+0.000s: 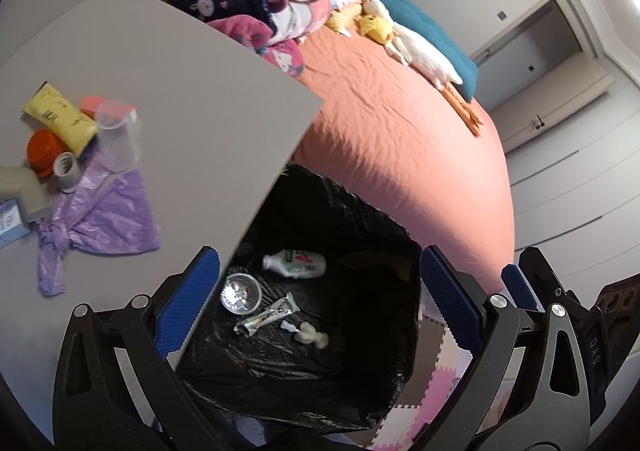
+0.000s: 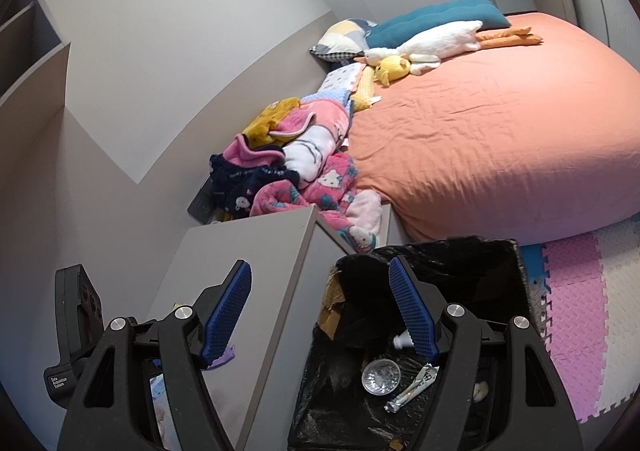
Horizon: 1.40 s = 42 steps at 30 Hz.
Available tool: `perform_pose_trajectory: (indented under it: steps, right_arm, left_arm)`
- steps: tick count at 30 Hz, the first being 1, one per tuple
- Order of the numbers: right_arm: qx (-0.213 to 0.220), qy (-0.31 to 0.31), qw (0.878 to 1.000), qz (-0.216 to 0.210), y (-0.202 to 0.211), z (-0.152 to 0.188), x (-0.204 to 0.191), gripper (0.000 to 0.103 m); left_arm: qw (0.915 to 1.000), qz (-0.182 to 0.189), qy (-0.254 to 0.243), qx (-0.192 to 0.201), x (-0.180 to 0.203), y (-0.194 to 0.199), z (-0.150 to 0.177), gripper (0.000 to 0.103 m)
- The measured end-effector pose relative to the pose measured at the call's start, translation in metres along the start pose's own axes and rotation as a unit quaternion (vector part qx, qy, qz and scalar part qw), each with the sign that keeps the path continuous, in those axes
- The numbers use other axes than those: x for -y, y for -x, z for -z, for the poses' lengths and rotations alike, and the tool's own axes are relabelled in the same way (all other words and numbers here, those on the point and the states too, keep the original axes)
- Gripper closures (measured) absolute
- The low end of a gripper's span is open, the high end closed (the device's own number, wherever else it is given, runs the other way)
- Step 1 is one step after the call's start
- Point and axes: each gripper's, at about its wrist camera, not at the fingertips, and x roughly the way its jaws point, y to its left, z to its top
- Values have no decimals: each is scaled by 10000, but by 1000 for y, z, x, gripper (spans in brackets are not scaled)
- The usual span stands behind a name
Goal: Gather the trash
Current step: 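Move both tools back over the table toward the thermometer box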
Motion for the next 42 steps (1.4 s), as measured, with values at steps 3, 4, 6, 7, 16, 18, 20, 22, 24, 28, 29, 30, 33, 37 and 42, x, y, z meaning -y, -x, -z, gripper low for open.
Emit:
perform_pose_trajectory:
  steps: [3,4,6,7,16,18,20,22,24,28,29,30,33,37,42]
  right_arm:
    - [-84,84,9999,-67,-8,3,-10,31]
    - [-114,120,9998,-90,-10,4,-14,31]
    - [-180,184,9996,-140,-17,8,-22,31]
    - [-220,216,9994,-168,-20,9,-26,31]
    - [-549,523,9964,-385,-49,24,-68,31]
    - [-616,613,9953,-429,-56,27,-78,31]
    - [-671,705,9942,-460,-61,31,-87,31]
    - [-732,777,9931,-496,-65,35,-94,31]
    - [-806,855,9916,-536,-70,40,-103,31]
    - [-930,996,9889,-593,-80,48,-118,31]
    - [-951,1019,9884,-601,-82,50,-121,31]
    - [-985,1057,9876,-615,-85,52,-126,31]
    - [-1084,1152,9853,-647,-93,59,-137,31]
    - [-1230,1256,9821,-671,-106,68,-151,31]
    - [-1432,1354,9781,-665,-125,79,-166,31]
  left_arm:
    - [9999,-90,36,91,-11,6,-1,6]
    - [9998,-130,46,126,-16,9,-1,6]
    - [9996,-204,83,186,-26,14,-2,6]
    - [9995,-231,98,204,-30,15,-2,6]
    - [9971,-506,396,420,-77,38,-4,6]
    - [9962,-559,472,466,-86,42,-4,6]
    - [9952,-624,545,518,-96,47,-4,6]
    - [9942,-708,582,566,-106,52,-3,6]
    - [9929,-801,642,602,-118,56,-1,6]
    - [9908,-915,760,648,-138,63,2,6]
    - [9905,-936,765,658,-142,64,3,6]
    - [9902,-964,762,666,-147,66,4,6]
    - [9891,-1096,720,672,-160,70,7,6]
    - [9861,-1296,801,660,-183,76,13,6]
    - [9830,-1541,801,592,-209,80,18,6]
